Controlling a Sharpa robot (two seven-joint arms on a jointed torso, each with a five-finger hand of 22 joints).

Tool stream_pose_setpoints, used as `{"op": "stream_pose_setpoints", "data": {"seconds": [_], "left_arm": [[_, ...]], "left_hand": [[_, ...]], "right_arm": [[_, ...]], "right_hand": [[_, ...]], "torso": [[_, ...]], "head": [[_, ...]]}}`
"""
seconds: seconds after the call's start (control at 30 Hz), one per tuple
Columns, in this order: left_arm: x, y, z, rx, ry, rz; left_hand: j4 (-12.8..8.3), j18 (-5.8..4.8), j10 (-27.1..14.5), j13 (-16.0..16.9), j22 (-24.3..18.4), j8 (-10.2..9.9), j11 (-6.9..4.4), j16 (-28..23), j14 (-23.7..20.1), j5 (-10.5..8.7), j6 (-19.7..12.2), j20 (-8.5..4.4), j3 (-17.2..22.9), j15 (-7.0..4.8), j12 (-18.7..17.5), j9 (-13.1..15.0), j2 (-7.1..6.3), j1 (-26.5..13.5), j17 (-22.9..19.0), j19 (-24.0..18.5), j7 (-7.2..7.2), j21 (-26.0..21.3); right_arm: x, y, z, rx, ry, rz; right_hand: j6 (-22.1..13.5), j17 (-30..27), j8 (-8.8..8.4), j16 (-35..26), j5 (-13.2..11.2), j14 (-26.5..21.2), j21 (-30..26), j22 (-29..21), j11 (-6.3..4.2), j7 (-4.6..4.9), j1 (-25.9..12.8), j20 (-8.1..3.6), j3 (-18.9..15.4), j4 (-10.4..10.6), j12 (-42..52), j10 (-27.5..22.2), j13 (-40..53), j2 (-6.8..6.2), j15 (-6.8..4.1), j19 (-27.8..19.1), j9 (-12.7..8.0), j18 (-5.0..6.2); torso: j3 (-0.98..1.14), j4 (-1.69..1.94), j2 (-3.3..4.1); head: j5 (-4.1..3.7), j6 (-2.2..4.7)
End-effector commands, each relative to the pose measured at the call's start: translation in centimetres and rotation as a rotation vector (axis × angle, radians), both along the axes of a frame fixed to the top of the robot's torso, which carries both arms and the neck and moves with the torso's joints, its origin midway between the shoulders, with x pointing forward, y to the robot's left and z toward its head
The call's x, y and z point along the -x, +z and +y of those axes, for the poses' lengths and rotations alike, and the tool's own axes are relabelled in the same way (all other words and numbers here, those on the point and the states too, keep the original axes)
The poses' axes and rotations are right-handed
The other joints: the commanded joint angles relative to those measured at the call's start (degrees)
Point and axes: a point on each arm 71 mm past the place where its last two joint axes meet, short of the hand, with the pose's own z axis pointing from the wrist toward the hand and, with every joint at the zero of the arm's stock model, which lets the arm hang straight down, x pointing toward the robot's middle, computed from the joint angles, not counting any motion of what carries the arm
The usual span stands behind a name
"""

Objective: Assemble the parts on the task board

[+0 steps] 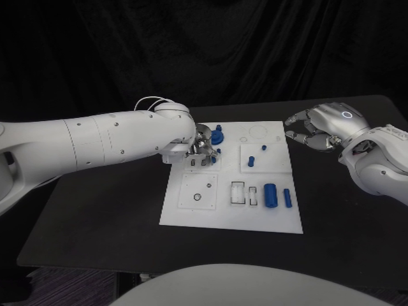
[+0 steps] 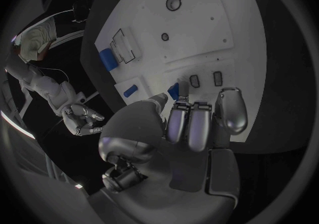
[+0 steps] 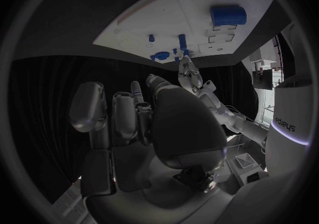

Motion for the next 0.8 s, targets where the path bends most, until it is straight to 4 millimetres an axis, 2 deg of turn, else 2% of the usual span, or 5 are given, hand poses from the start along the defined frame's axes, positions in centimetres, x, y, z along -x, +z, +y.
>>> {"op": "stream_pose_setpoints", "data": {"seconds": [0.03, 0.2, 0.43, 0.6, 0.8], "left_arm": [[0.06, -0.09, -0.30, 0.010, -0.012, 0.005], [0.01, -0.12, -0.41, 0.014, -0.013, 0.002], [-0.07, -0.20, -0.47, 0.016, -0.011, 0.000], [-0.07, -0.34, -0.55, 0.015, -0.012, 0.004], [-0.06, -0.51, -0.62, 0.012, -0.014, 0.009]], "left_hand": [[0.0, -0.86, 0.4, 7.5, 0.1, -0.2, -0.05, 0.2, 0.2, 0.16, 0.4, 0.06, 0.3, 0.02, 0.4, 0.1, -0.11, -0.1, 1.7, 0.3, 0.11, -0.3], [-0.2, -0.85, 0.4, 7.6, 0.0, -0.3, -0.11, 0.2, 0.3, 0.39, 0.5, 0.02, 0.7, -0.03, 0.4, 0.3, -0.03, 0.0, 1.7, 0.3, 0.05, -0.4], [-0.5, -0.80, 0.2, 7.4, -0.1, -0.6, -0.13, 0.1, 0.1, 0.63, 0.5, -0.03, 1.2, -0.07, 0.2, 0.5, -0.13, 0.1, 1.4, 0.2, 0.03, -0.6], [-2.0, -0.83, 0.2, 7.5, 0.0, -1.2, -0.30, 0.1, 0.2, 1.54, 1.0, -0.19, 2.8, -0.22, 0.2, 1.0, -0.64, 0.6, 1.5, 0.4, -0.13, -0.8], [-3.2, -0.84, 0.2, 7.6, 0.1, -1.7, -0.44, 0.0, 0.3, 2.38, 1.4, -0.31, 4.4, -0.34, 0.1, 1.6, -1.08, 0.8, 1.5, 0.5, -0.29, -0.9]], "right_arm": [[0.00, -0.15, -0.10, 0.009, -0.018, 0.006], [-0.02, -0.18, -0.14, 0.012, -0.021, 0.009], [-0.09, -0.24, -0.28, 0.004, -0.031, 0.022], [-0.12, -0.26, -0.33, 0.002, -0.035, 0.026], [-0.14, -0.29, -0.34, 0.004, -0.036, 0.031]], "right_hand": [[0.5, 2.9, -0.31, -0.3, 0.4, 3.2, -0.3, 8.1, 0.46, 0.10, 0.5, 0.13, 0.5, 0.0, -0.4, 0.0, 6.6, -0.07, 0.06, -0.3, -0.1, 0.55], [0.5, 2.8, -0.34, -0.4, 0.6, 3.2, -0.3, 8.1, 0.46, 0.10, 0.7, 0.13, 0.7, -0.1, -0.4, 0.0, 6.6, -0.12, 0.06, -0.3, -0.1, 0.55], [0.6, 2.7, -0.38, -0.5, 1.1, 3.1, -0.6, 8.0, 0.45, 0.09, 0.9, 0.13, 1.0, -0.1, -0.5, -0.1, 6.5, -0.16, 0.05, -0.3, -0.2, 0.58], [0.7, 2.7, -0.40, -0.6, 1.3, 3.1, -0.7, 8.0, 0.47, 0.14, 1.0, 0.13, 1.1, -0.2, -0.5, -0.1, 6.4, -0.18, 0.06, -0.4, -0.2, 0.60], [0.7, 2.7, -0.43, -0.6, 1.6, 3.1, -0.7, 8.0, 0.48, 0.15, 1.2, 0.14, 1.2, -0.2, -0.5, -0.1, 6.4, -0.20, 0.07, -0.3, -0.2, 0.59]], "torso": [[0.01, -0.01, 0.02], [0.02, -0.03, 0.01], [0.01, 0.02, 0.02], [0.03, 0.05, -0.01], [0.05, -0.01, 0.01]], "head": [[-0.05, 0.00], [0.02, 0.00], [-0.28, 0.00], [-0.52, 0.00], [-0.46, 0.00]]}}
